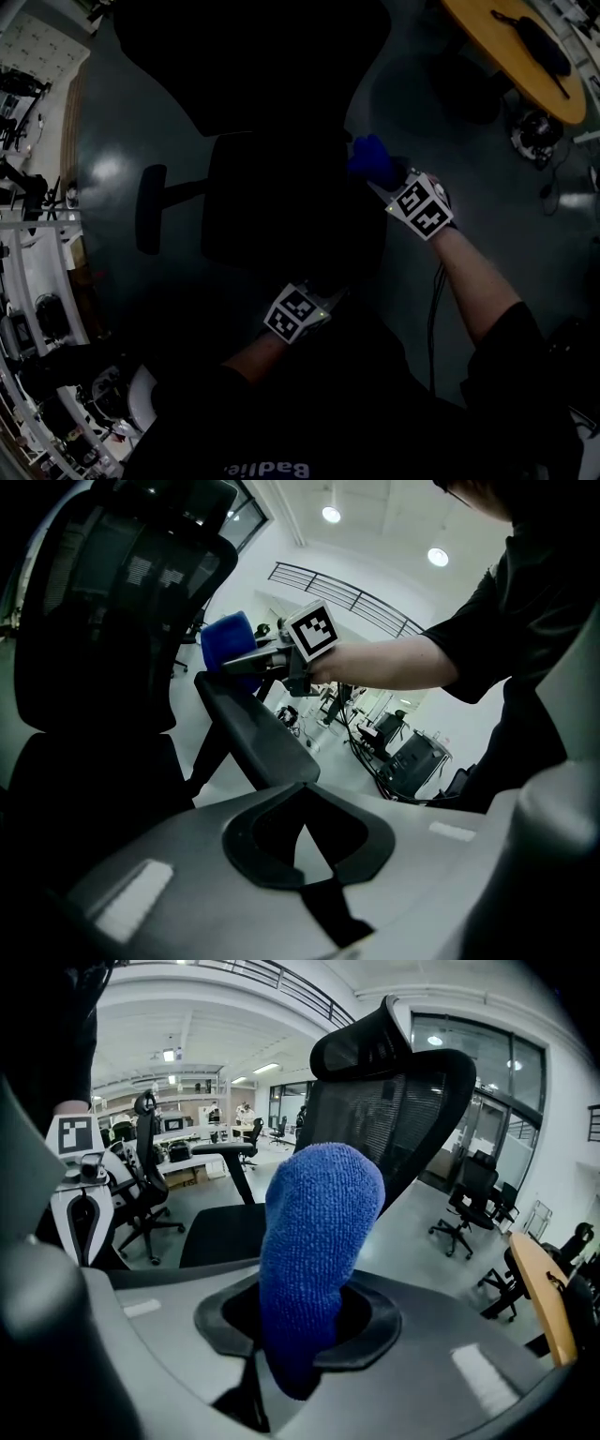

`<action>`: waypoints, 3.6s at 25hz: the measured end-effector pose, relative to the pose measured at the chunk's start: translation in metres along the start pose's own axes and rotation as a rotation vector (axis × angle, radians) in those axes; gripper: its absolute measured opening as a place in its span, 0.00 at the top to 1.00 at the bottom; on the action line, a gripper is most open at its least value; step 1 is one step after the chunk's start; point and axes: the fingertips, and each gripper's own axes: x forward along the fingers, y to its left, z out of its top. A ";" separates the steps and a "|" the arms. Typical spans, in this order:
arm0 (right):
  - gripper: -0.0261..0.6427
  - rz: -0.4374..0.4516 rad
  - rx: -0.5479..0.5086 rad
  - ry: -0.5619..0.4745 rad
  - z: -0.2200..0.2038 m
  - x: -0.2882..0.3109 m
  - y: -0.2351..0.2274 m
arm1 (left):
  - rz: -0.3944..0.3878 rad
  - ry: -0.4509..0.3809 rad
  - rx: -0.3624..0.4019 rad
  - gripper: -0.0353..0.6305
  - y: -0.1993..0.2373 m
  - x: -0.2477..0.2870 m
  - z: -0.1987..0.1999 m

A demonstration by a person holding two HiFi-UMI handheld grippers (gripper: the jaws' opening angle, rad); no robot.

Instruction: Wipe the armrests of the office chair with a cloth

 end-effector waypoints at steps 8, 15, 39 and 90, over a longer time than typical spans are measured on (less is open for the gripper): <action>0.78 -0.022 0.032 -0.004 -0.006 -0.013 0.022 | -0.030 -0.001 0.017 0.92 -0.001 -0.005 -0.004; 0.78 -0.029 0.041 0.012 -0.013 -0.023 0.044 | -0.058 -0.005 0.028 0.92 -0.001 -0.006 -0.004; 0.78 -0.037 0.228 0.029 -0.036 -0.063 0.149 | -0.184 0.065 0.117 0.92 -0.001 -0.006 -0.007; 0.77 0.111 -0.177 0.203 0.036 0.046 0.031 | -0.069 -0.090 -0.066 0.92 0.003 -0.005 -0.017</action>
